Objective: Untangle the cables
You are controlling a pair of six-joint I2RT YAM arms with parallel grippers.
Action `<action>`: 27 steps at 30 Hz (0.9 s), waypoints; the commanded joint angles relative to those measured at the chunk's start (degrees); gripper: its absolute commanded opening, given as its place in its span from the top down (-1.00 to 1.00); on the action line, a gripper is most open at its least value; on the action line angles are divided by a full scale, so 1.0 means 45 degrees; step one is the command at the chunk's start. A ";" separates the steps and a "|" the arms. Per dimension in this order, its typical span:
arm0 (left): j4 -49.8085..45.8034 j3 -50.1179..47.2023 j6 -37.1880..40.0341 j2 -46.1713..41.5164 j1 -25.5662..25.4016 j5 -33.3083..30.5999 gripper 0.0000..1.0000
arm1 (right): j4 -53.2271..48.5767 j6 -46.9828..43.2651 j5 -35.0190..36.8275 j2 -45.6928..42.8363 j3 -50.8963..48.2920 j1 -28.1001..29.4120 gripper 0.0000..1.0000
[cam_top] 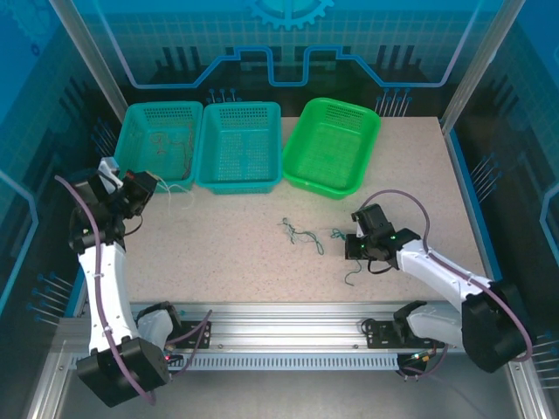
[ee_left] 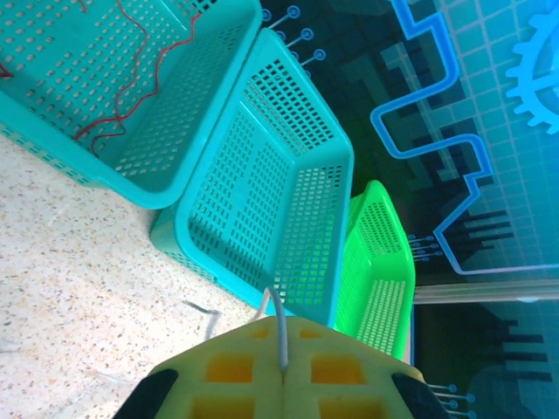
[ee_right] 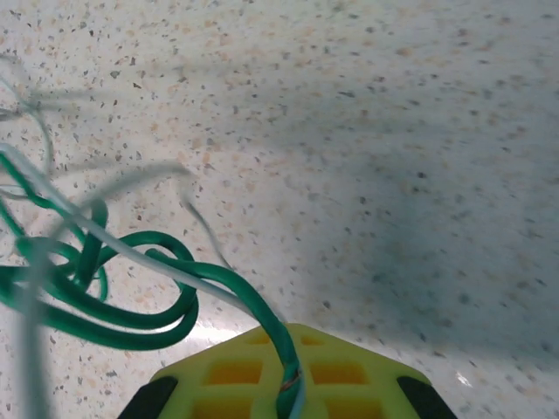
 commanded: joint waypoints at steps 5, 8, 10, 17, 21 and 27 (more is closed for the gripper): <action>0.0703 0.1037 0.0651 -0.0227 -0.1596 0.1452 1.00 | 0.0174 -0.0985 -0.1232 -0.0004 0.0859 0.1089 0.77; 0.0634 0.2189 0.0671 -0.0036 -0.2869 0.0818 1.00 | 0.0168 -0.1010 -0.0829 0.0046 0.1289 0.1510 0.88; 0.1187 0.3125 0.0191 0.0358 -0.3294 0.0728 1.00 | 0.0196 -0.1032 -0.0769 0.0063 0.1457 0.1549 0.92; 0.3087 0.6713 -0.0237 0.3326 -0.4175 -0.0277 1.00 | 0.0243 -0.0989 -0.0861 0.0221 0.1580 0.1585 1.00; 0.4940 0.7852 -0.0727 0.5528 -0.4496 -0.0324 1.00 | 0.0150 -0.0871 -0.0842 0.0044 0.1618 0.1633 1.00; 0.4146 1.0320 -0.0481 0.9151 -0.4986 0.0001 1.00 | -0.0130 -0.0828 -0.0585 -0.0485 0.1493 0.1638 1.00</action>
